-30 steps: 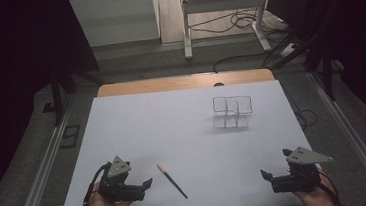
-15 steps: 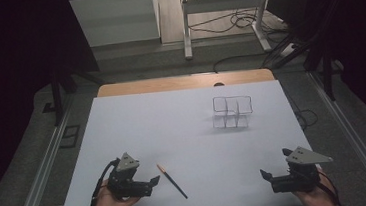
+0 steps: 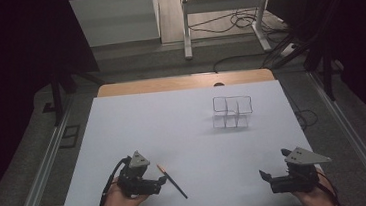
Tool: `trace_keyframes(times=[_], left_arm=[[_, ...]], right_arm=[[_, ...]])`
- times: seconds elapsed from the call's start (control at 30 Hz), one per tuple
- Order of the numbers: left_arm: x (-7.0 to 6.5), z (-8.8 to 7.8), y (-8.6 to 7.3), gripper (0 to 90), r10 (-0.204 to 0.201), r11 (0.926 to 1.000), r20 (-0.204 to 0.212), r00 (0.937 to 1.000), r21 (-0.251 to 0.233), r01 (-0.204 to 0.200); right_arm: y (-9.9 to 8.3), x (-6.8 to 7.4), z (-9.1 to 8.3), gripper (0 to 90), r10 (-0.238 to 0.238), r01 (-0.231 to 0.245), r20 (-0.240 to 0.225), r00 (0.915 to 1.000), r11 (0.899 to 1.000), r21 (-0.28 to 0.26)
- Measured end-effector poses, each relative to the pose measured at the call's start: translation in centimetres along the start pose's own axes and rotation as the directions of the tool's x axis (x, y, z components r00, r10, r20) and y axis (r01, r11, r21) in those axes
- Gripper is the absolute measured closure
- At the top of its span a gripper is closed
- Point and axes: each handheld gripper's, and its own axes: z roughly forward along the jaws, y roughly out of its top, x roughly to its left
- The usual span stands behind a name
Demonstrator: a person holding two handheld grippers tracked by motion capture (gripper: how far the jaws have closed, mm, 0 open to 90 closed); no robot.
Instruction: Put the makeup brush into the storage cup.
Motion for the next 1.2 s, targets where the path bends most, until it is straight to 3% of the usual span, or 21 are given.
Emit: trace_keyframes(times=[0.43, 0.83, 1.2], left_arm=[[-1.0, 1.8, 0.6, 20.7, 0.014, 0.9991, -0.001, 0.9999, 0.041, -0.013], [-1.7, 3.4, 0.6, 22.0, -0.013, 0.9984, -0.015, 0.9998, 0.054, 0.014], [-2.3, 5.2, 0.4, 23.0, -0.009, 0.9949, -0.06, 0.9982, 0.1, 0.015]], right_arm=[[0.0, 0.1, 0.1, 0.0, -0.009, 0.009, -0.002, 1.0, 1.0, 0.005], [0.0, 0.2, 0.1, 0.0, -0.013, 0.013, -0.005, 0.9999, 1.0, 0.007], [0.0, 0.2, 0.2, 0.0, -0.016, 0.016, -0.012, 0.9998, 1.0, 0.017]])
